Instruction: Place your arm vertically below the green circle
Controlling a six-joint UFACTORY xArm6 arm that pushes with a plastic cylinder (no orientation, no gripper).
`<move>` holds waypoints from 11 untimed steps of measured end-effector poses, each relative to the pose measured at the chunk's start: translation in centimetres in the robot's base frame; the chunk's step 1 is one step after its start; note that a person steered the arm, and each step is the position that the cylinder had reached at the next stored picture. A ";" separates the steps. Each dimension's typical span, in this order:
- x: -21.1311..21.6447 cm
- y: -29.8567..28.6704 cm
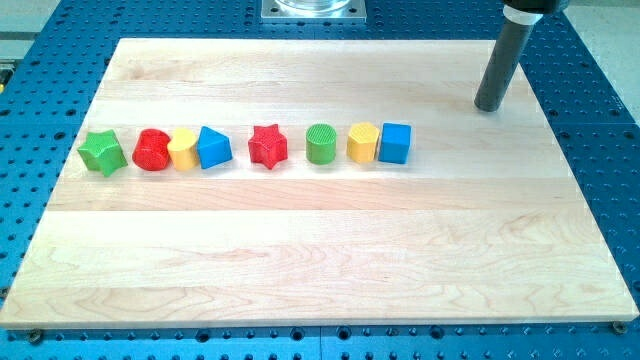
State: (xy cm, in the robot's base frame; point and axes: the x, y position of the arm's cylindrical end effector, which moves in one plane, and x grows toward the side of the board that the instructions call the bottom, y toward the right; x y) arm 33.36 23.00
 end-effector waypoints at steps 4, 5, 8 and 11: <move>0.0 0.2; 0.1 0.2; 8.6 -4.5; 15.3 -23.0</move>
